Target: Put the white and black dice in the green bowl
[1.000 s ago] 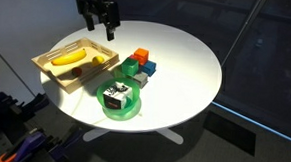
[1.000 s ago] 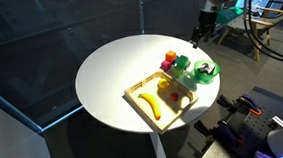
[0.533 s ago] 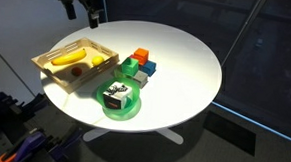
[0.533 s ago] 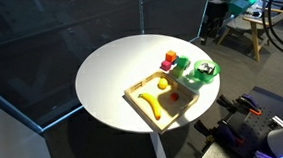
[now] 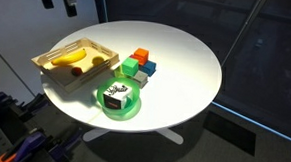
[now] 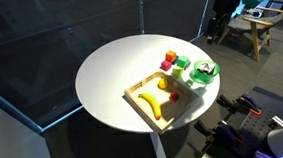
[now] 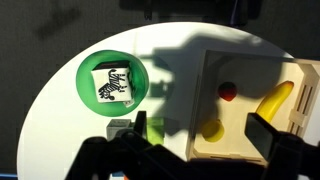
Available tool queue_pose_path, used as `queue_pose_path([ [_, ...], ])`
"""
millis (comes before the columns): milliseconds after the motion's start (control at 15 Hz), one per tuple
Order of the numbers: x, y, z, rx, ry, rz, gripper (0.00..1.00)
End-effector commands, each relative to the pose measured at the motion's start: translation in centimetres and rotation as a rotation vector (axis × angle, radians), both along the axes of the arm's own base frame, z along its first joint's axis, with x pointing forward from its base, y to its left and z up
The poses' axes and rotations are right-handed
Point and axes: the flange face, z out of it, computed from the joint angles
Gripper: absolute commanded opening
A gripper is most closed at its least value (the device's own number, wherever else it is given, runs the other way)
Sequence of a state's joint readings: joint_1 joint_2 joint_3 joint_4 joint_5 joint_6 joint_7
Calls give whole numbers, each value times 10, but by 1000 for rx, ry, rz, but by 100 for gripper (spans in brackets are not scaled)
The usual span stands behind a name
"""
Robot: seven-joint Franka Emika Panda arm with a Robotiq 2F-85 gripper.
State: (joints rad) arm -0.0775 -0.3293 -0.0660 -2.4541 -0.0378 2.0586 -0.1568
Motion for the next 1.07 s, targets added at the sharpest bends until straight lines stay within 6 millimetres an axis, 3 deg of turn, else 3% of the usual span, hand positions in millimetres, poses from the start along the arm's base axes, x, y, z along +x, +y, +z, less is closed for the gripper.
queue_pose_path([
  [0,-17,11,13,-2,-42,6,100],
  [267,-23,12,22,10,-75,2,100],
  [333,-15,9,17,0,-44,14,100],
  [1000,-19,9,19,1,-52,14,100],
])
